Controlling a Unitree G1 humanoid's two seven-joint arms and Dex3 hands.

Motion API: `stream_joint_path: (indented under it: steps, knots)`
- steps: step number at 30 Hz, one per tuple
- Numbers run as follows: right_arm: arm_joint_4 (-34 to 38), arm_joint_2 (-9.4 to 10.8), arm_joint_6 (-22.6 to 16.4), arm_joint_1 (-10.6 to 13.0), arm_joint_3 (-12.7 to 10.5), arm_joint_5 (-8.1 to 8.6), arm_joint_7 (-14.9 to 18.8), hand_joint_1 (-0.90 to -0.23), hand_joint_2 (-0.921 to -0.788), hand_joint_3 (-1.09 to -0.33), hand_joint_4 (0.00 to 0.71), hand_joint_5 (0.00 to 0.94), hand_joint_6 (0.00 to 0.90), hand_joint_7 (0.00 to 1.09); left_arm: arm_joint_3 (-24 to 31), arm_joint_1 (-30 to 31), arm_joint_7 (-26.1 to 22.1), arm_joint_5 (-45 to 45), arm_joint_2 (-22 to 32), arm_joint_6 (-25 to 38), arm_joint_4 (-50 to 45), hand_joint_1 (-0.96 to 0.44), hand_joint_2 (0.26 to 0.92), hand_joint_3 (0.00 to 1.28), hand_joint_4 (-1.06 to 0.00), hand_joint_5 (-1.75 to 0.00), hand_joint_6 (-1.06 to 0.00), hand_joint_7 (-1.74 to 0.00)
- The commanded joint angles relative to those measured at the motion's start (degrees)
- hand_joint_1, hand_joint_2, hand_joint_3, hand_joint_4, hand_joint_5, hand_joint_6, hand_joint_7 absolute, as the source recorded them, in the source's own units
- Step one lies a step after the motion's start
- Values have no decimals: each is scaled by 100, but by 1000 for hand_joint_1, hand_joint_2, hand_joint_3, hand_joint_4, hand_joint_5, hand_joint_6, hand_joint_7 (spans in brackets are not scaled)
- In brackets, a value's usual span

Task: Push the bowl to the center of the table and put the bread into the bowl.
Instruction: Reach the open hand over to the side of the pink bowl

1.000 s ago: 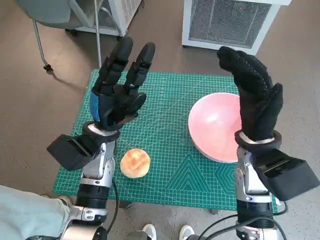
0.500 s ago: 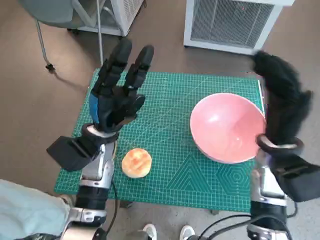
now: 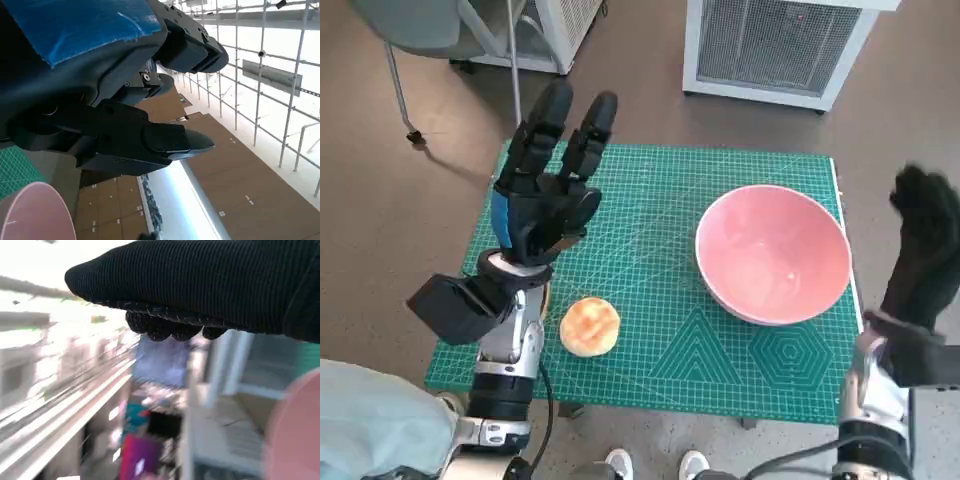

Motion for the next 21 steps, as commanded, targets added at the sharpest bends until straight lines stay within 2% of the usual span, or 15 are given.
stream_joint_path:
  steps: [1,4,12,15,21]
  knots:
    - [628,235,137,-3,-102,320,47,-474,-921,-887,274,0,1,616,-16,36,53,8,-5,59,-45,-59,921,205,-387,-9,-515,-14]
    - [975,319,253,-119,-153,517,184,-471,-921,-899,274,2,5,614,-26,27,51,-2,-4,99,-53,-64,921,206,-388,-9,-515,-14]
    - [1600,507,540,-446,-196,827,561,-471,-921,-926,283,4,25,570,-23,18,-7,-44,38,191,-88,-77,921,205,-399,-11,-515,-13]
    - [1765,574,619,-578,-195,892,645,-479,-921,-924,279,2,35,569,-11,19,-41,-58,71,219,-101,-86,921,202,-401,-11,-515,-13]
    - [2034,697,801,-897,-166,893,683,-478,-921,-924,276,1,39,566,30,10,-113,-88,147,274,-101,-93,921,205,-400,-8,-515,-12]
